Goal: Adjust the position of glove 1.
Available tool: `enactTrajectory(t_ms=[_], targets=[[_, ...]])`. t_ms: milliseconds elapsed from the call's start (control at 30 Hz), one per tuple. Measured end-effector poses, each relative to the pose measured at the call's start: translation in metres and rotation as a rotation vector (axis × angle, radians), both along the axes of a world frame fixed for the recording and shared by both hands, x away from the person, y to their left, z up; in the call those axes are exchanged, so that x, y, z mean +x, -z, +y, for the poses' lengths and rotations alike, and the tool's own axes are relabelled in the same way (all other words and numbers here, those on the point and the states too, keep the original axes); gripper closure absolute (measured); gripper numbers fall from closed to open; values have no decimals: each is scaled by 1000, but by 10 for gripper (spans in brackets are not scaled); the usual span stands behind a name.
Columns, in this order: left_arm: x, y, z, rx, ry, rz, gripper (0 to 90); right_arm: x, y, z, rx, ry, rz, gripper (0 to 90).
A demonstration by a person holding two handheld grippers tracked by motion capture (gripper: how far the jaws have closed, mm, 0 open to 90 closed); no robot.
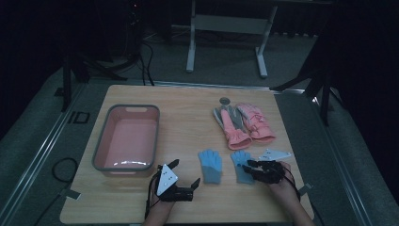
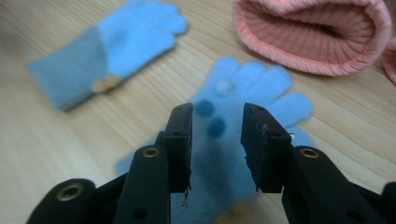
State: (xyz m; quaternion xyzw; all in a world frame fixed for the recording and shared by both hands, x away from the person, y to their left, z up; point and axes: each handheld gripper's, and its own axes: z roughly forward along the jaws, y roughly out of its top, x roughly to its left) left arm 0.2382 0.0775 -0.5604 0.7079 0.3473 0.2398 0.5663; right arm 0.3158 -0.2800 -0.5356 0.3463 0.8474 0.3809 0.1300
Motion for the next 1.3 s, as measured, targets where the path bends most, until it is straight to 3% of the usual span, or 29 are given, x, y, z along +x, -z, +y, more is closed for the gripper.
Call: enactTrajectory(t_ms=[167, 200, 267, 400, 500, 533, 600, 700, 733, 800, 933, 1100, 1233, 1300], targets=[[0, 0, 0, -1, 1, 0, 5, 5, 14, 1, -3, -1, 29, 622], [0, 0, 0, -2, 1, 0, 5, 3, 17, 0, 5, -1, 17, 627], [0, 0, 0, -2, 1, -1, 5, 1, 18, 0, 0, -1, -5, 662], [0, 0, 0, -4, 0, 1, 5, -1, 17, 3, -37, 15, -9, 845], [0, 0, 1, -4, -1, 2, 5, -3, 14, 9, -75, 41, -14, 861], [0, 0, 1, -5, -2, 3, 5, -5, 6, 14, -87, 59, -22, 867], [0, 0, 0, -4, -2, 2, 5, -8, -7, 16, -45, 70, -41, 869], [0, 0, 0, -3, -2, 0, 5, -8, -14, 17, -36, 78, -56, 869], [0, 0, 0, -4, -2, 0, 5, -9, -33, 19, 0, 94, -76, 869], [0, 0, 0, -4, -3, -2, 5, -9, -46, 22, 20, 112, -94, 869], [0, 0, 1, -9, -5, -2, 5, -10, -62, 33, 27, 117, -107, 869], [-1, 0, 1, -13, -5, -5, 5, -11, -68, 52, 29, 83, -124, 868], [-1, 0, 1, -12, -3, -6, 5, -7, -66, 70, 83, 38, -95, 868], [-1, 0, 1, -13, -3, -5, 5, -5, -62, 77, 86, 9, -92, 869]])
